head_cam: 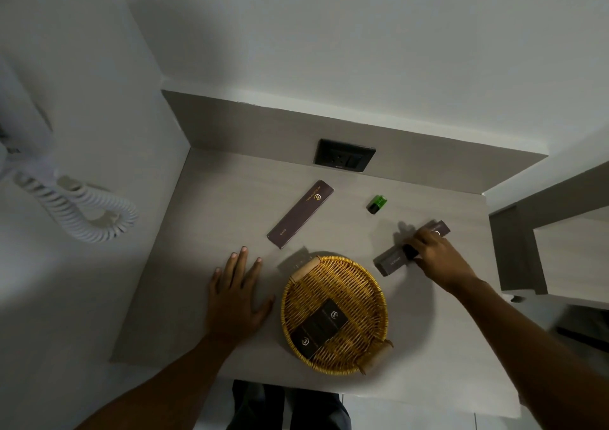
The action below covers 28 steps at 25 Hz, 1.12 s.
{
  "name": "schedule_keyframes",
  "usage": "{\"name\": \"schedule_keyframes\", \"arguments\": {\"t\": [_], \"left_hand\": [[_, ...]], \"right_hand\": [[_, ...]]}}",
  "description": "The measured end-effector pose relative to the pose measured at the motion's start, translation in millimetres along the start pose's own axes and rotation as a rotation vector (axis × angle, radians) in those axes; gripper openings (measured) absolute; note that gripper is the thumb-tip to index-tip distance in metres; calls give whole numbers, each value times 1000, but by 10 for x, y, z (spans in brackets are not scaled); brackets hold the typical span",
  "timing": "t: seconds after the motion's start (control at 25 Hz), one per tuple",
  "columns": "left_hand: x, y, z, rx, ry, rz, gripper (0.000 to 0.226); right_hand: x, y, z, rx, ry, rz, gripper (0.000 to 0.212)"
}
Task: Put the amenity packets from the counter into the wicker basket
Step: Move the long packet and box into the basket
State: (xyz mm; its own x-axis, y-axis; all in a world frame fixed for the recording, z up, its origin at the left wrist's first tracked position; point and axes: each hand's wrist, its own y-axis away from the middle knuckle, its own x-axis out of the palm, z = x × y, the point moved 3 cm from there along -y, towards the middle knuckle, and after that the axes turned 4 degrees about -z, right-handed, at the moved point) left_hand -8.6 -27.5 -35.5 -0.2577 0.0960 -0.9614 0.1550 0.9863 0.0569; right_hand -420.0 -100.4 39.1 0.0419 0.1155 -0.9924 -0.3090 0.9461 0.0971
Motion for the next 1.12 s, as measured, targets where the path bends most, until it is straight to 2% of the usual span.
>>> {"name": "schedule_keyframes", "arguments": {"t": [0.12, 0.24, 0.32, 0.48, 0.56, 0.8, 1.04, 1.12], "left_hand": [[-11, 5, -7, -1, 1, -6, 83], [-25, 8, -16, -4, -6, -9, 83], [-28, 10, -17, 0, -3, -9, 83], [-24, 20, -10, -3, 25, -13, 82], [-17, 23, -6, -1, 26, -14, 82], [5, 19, 8, 2, 19, -17, 81], [15, 15, 17, -9, 18, -19, 81], [11, 7, 23, -2, 14, -15, 82]], "right_hand": [[-145, -37, 13, -8, 22, -13, 34], [-417, -8, 141, -9, 20, -99, 46], [-550, 113, 378, -75, -17, -119, 51], [-417, 497, 983, -300, -37, 36, 36], [-273, 600, 1154, -347, -6, 120, 31], [-138, 538, 1249, -359, 18, 217, 37], [-103, 520, 1367, -409, 4, 222, 51], [-75, 513, 1345, -428, -39, 268, 49]]}}
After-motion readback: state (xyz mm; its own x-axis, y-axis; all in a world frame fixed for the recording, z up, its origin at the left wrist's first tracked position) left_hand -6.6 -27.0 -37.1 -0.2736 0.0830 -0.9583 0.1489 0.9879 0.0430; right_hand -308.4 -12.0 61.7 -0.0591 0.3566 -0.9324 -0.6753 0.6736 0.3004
